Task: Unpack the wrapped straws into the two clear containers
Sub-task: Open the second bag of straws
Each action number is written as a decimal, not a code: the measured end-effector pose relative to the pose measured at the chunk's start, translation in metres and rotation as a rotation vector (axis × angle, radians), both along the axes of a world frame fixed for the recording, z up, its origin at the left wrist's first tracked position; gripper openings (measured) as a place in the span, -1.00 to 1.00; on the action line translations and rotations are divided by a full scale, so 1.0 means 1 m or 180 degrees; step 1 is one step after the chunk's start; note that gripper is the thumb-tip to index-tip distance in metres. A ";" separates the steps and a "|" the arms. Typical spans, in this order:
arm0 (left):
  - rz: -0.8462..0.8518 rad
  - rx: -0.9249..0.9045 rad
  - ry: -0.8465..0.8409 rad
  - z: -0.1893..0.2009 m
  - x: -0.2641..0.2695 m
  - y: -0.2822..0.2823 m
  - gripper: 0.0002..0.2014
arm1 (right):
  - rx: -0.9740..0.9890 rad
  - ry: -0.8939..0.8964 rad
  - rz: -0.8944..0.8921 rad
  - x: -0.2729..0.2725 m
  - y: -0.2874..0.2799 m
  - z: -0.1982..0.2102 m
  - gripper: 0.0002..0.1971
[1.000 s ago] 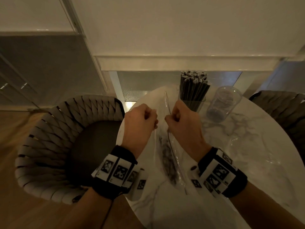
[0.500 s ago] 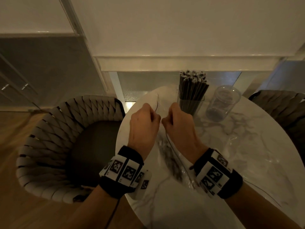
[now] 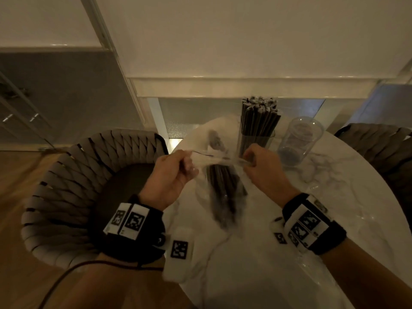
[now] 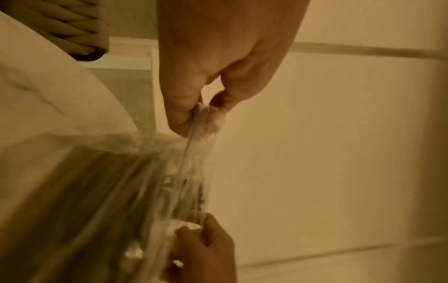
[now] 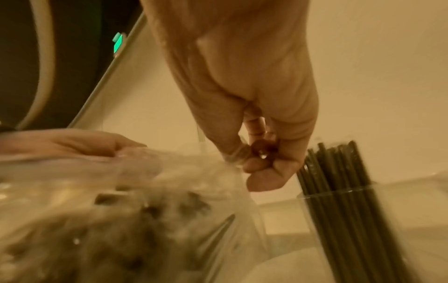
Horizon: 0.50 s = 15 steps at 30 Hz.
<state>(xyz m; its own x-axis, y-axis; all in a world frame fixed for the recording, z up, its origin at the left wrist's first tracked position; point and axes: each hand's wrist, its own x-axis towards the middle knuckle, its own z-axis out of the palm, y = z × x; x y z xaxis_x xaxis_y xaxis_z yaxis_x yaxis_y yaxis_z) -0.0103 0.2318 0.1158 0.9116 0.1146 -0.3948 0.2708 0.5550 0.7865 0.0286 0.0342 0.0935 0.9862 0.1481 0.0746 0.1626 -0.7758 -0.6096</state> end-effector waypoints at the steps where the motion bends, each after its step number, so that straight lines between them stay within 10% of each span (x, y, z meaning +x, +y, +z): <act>1: -0.0228 0.0093 -0.0058 0.002 -0.004 0.003 -0.76 | -0.0186 -0.0063 -0.0070 0.006 -0.009 -0.001 -0.85; 6: -0.1445 0.3024 -0.1282 -0.003 -0.015 0.010 -0.61 | -0.0264 -0.0060 -0.0391 0.023 -0.045 0.004 -0.76; 9: -0.1422 0.4903 -0.0933 -0.006 -0.009 0.014 -0.54 | -0.0318 0.0054 -0.0211 0.019 -0.049 0.010 -0.78; 15: -0.2804 0.4903 -0.0276 -0.006 -0.005 0.018 -0.10 | -0.0067 0.1245 -0.0172 0.018 -0.063 0.043 -0.78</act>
